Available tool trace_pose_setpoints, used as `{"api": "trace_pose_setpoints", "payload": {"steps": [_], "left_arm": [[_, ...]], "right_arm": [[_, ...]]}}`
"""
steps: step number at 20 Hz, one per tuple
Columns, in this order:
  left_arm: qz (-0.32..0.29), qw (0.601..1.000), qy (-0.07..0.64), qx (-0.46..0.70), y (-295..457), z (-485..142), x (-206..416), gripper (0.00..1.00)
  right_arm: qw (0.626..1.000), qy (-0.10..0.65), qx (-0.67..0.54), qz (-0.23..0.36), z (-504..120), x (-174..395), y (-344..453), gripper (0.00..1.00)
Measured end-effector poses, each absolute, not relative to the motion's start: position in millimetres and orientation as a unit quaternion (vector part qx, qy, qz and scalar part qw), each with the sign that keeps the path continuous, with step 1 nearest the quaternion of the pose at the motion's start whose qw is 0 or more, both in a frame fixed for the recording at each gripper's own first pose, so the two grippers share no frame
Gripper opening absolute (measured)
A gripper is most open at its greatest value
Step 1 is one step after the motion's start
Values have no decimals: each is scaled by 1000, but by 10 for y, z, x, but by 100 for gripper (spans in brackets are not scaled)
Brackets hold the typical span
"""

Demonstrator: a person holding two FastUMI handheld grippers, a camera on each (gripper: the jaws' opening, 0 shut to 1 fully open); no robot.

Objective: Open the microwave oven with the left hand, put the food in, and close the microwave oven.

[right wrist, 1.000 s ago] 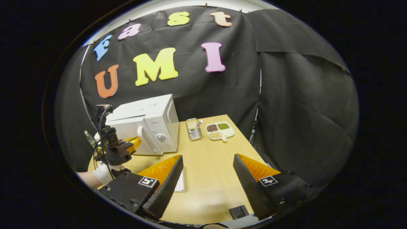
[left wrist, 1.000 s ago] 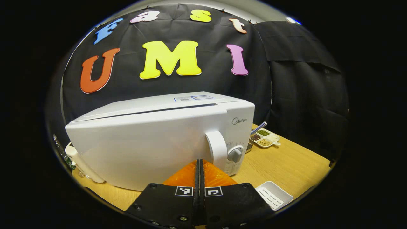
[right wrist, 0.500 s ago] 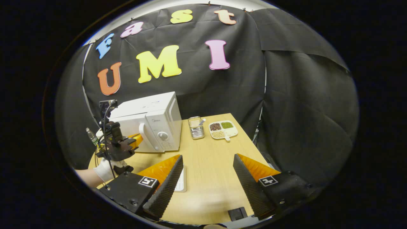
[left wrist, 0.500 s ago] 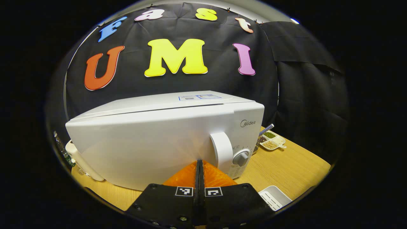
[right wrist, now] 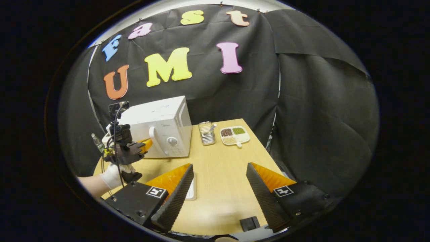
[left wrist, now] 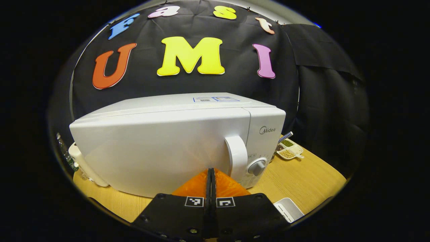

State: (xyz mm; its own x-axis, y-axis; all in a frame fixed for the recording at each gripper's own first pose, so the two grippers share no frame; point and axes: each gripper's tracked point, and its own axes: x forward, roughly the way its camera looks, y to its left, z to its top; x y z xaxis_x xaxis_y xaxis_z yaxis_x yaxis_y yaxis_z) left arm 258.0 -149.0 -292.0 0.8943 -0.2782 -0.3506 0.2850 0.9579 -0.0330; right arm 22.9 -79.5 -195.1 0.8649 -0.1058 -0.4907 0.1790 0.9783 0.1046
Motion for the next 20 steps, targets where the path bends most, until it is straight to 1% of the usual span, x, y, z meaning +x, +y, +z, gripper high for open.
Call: {"api": "trace_pose_setpoints", "payload": {"steps": [2, 4, 5, 6, 7, 8, 9, 10, 11, 16, 18, 19, 20], "left_arm": [[-118, 977, 176, 13, -1273, -2768, 2394, 0], [-118, 980, 158, 9, -1132, -2478, 2164, 0], [-115, 981, 158, 13, -1079, -2416, 2085, 13], [-114, 981, 153, 16, -1024, -2325, 1978, 54], [-107, 984, 142, 25, -927, -2140, 1846, 94], [-100, 986, 129, 35, -820, -1957, 1735, 97], [-94, 988, 114, 39, -720, -1753, 1634, 97], [-94, 990, 99, 36, -663, -1566, 1516, 88], [-90, 991, 88, 34, -609, -1409, 1390, 96], [-82, 996, 41, 19, -296, -629, 875, 96], [-66, 997, 32, 0, -163, -405, 726, 96], [-61, 998, 26, -5, -98, -291, 654, 92], [-58, 998, 18, -7, -53, -180, 584, 97]], "right_arm": [[966, 239, 71, -74, -1843, 249, -784, 92], [969, 226, 69, -68, -1732, 245, -733, 92], [971, 220, 64, -67, -1676, 247, -721, 100], [973, 213, 60, -65, -1605, 256, -704, 92], [974, 208, 57, -65, -1538, 267, -687, 92], [976, 200, 56, -61, -1453, 289, -645, 92], [979, 189, 57, -56, -1348, 313, -578, 92], [981, 179, 57, -51, -1243, 330, -523, 92], [983, 170, 55, -46, -1152, 336, -453, 92], [993, 110, 37, -27, -535, 354, -146, 92], [996, 85, 30, -19, -297, 316, -25, 92], [997, 73, 25, -16, -182, 295, 21, 92], [997, 66, 23, -14, -100, 286, 65, 92]]}}
